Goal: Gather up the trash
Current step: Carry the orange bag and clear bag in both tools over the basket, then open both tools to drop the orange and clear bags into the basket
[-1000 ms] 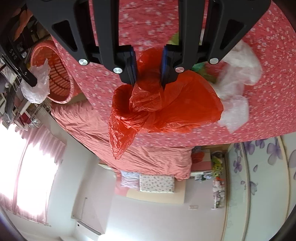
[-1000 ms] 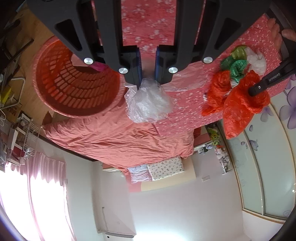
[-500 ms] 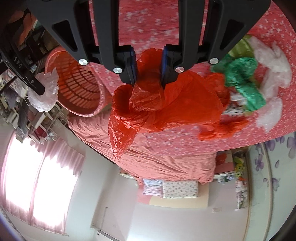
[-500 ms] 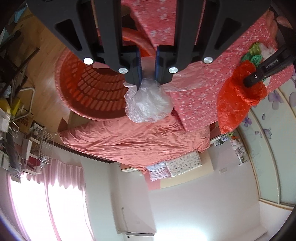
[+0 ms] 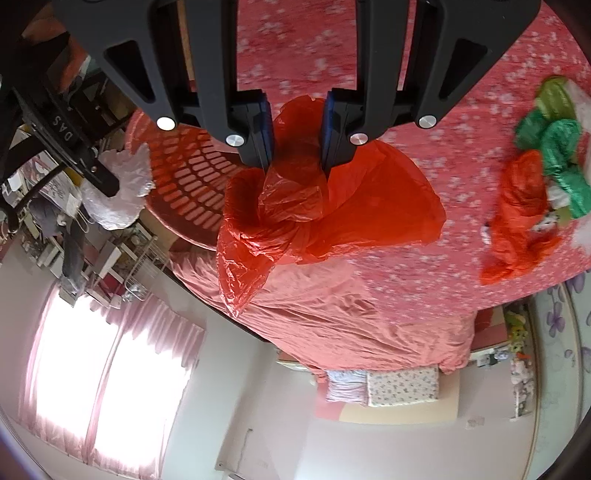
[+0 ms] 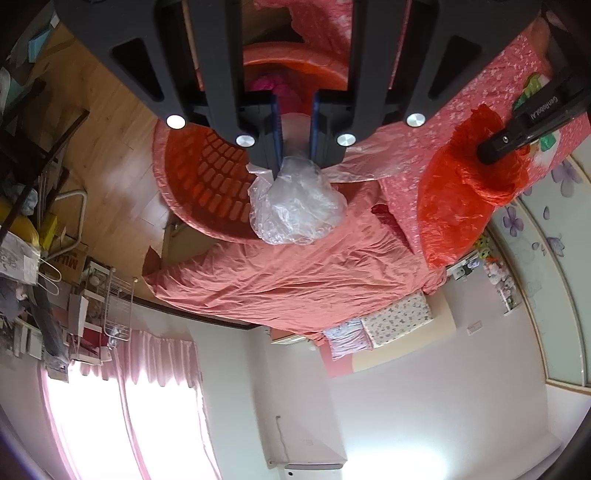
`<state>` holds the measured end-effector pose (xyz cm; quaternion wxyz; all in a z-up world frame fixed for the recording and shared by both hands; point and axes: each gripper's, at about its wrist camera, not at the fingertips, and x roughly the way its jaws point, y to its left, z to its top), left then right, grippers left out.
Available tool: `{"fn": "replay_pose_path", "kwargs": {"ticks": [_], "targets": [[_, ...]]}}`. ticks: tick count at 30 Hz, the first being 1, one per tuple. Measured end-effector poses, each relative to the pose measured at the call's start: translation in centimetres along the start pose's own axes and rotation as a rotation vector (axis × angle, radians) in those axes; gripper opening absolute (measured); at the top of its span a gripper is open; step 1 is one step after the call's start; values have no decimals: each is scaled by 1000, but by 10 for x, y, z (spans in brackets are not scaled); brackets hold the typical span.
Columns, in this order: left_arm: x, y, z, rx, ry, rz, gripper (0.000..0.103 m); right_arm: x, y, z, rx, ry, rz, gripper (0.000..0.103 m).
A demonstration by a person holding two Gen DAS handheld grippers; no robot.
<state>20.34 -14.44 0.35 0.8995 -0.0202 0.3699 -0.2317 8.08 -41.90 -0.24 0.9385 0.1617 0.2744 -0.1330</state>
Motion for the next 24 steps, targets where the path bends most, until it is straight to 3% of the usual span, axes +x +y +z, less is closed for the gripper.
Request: {"fn": "replay_pose_path", "kwargs": {"ticks": [16,22,24], "targets": [[42,-46,-1,24,64,-66,21,25,-42,15,59,14,-47,14],[52,-56,1,44,90,-89,22,41,-52,28,94,37,-37,18],[55,-58,0,57,97,-91,26,46,-54,29,107,48,-35,25]]}}
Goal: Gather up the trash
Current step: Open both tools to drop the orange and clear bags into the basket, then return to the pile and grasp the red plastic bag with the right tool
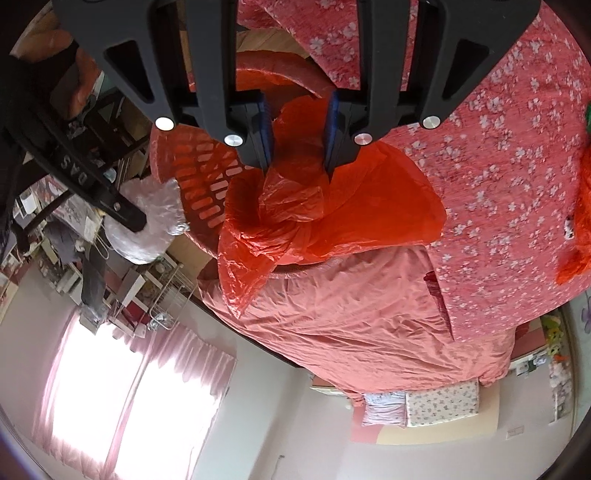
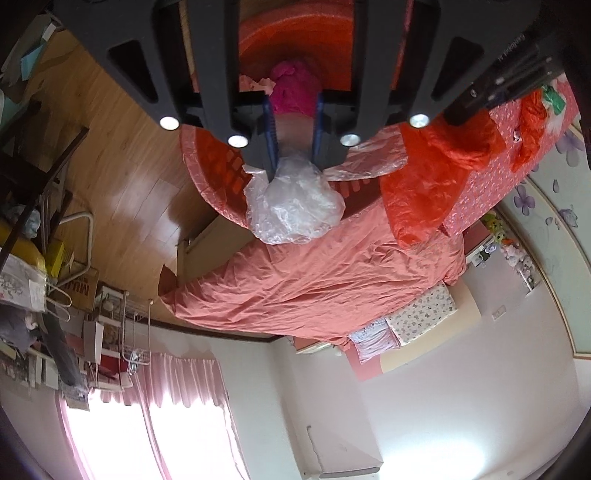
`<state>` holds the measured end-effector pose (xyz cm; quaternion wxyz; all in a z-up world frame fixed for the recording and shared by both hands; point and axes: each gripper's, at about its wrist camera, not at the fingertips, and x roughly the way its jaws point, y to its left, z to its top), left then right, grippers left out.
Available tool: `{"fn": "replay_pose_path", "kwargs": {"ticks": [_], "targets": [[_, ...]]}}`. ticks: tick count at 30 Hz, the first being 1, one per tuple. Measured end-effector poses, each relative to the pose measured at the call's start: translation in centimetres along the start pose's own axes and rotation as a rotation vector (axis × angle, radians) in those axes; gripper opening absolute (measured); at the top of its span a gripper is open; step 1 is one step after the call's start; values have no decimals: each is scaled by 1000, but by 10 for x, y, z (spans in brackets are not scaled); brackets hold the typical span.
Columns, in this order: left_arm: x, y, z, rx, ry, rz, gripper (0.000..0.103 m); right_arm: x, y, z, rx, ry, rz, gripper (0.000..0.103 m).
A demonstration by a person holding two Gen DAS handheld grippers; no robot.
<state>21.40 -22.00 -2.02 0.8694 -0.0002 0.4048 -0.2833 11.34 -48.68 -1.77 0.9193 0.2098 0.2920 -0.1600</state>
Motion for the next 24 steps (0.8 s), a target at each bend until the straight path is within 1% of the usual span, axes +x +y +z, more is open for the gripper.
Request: {"fn": "replay_pose_path", "kwargs": {"ticks": [1,2,3,5,6,8,11,16,21,24], "targets": [[1,0,-1,8,4,2,31,2,-1,0,6,4,4,27],[3,1,-2,11,8,5,36,4,-2,1,9,6,4,31],[4,1,-3,11,11,9,39,4,-2,1,10,6,3,36],[5,5,-5,2,18,14,44,6,-2,-1,10,5,1,41],[6,7,-6,-4,22,15,45,7,-2,-1,10,7,1,43],[5,11,-8,-15,26,22,47,7,-3,-2,11,7,-1,44],[3,15,-8,-26,23,38,49,6,-3,-4,8,6,-6,45],[-11,32,-11,-57,8,64,50,0,6,-7,-28,-4,-17,45],[-36,60,-16,-89,-28,106,50,-12,30,-13,-84,-20,0,45],[-61,86,-24,-118,-66,156,50,-19,56,-21,-127,-23,31,45]]}}
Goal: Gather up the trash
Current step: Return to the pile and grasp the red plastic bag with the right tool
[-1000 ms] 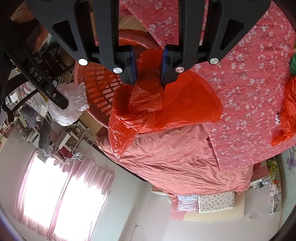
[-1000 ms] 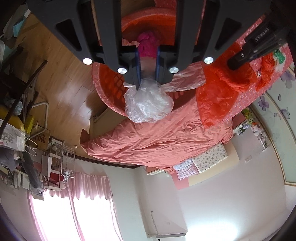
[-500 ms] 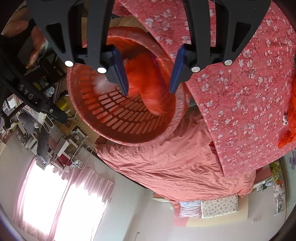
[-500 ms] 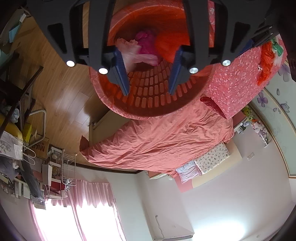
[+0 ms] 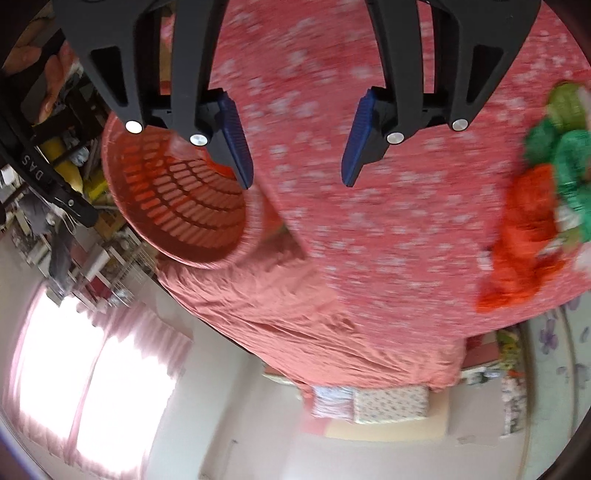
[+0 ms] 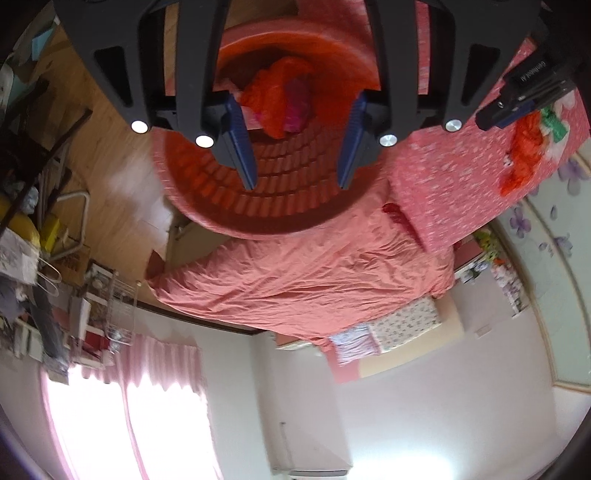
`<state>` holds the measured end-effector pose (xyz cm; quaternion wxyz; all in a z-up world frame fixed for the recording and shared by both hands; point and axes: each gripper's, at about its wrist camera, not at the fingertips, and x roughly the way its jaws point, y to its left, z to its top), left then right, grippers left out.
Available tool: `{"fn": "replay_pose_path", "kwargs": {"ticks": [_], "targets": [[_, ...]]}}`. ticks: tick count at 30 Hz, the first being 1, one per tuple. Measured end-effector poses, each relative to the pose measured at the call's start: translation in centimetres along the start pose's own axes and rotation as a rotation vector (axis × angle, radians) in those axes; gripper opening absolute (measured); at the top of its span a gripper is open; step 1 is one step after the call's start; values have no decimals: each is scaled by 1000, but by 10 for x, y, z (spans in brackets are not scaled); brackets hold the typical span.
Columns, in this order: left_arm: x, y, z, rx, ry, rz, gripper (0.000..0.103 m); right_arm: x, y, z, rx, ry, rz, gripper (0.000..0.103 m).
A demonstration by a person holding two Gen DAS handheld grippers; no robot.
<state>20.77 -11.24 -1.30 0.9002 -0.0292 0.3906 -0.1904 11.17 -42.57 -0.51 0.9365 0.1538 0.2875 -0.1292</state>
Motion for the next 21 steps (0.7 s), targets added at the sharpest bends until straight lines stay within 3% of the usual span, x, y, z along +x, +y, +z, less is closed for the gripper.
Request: {"fn": "replay_pose_path", "kwargs": {"ticks": [3,10,16,21], "targets": [[-24,31,-4,-31,-46,64,57,-5,36,-6,-55,7,50,45],[-82,112,-16,-108,-145,236,59,-8,128,-31,-181,45,172,45],[-113,182,-29,-189,-167,372,60,-4,213,-48,-263,77,277,45],[-127,231,-41,-274,-164,422,60,8,280,-61,-312,108,336,45]]}}
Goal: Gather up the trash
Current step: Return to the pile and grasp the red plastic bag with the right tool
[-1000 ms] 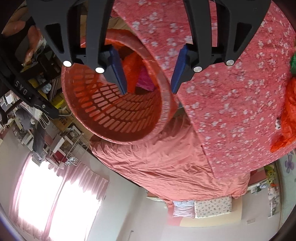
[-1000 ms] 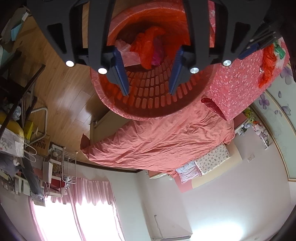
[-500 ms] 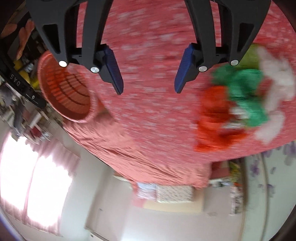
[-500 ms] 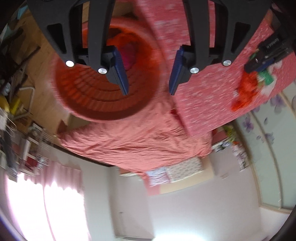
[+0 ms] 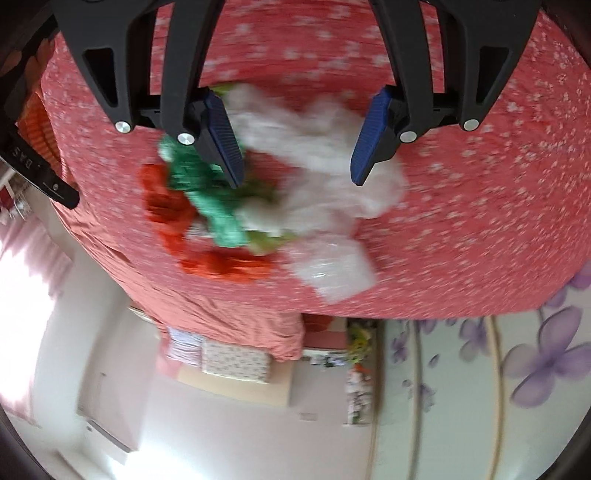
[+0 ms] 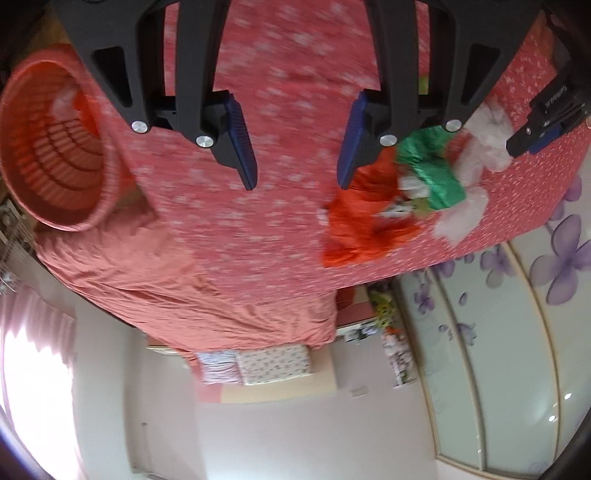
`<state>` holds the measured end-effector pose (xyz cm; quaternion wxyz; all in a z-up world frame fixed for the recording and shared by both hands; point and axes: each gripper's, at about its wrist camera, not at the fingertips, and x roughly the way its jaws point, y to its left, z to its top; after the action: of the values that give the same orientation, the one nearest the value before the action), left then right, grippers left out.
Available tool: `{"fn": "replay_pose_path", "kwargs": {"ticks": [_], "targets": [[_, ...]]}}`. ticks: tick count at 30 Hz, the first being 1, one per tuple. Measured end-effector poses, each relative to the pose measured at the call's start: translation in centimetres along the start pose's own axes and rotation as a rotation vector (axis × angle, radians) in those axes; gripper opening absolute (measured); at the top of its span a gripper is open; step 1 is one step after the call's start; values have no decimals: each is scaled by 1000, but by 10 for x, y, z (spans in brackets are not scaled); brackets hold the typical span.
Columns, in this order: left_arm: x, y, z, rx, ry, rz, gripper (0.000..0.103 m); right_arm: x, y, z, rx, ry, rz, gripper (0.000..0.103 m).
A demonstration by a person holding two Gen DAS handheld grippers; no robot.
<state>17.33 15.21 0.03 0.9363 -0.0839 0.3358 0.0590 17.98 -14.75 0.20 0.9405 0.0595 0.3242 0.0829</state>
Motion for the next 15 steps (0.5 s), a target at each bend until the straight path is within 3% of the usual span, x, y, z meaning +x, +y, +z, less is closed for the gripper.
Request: {"fn": "replay_pose_path", "kwargs": {"ticks": [7,15], "targets": [[5,46,-4,-59,15,37,60,55,51,12,-39,62,12,45],[15,71,-10,-99,50,7,60,101,65,7,-55,155,-14,44]]}}
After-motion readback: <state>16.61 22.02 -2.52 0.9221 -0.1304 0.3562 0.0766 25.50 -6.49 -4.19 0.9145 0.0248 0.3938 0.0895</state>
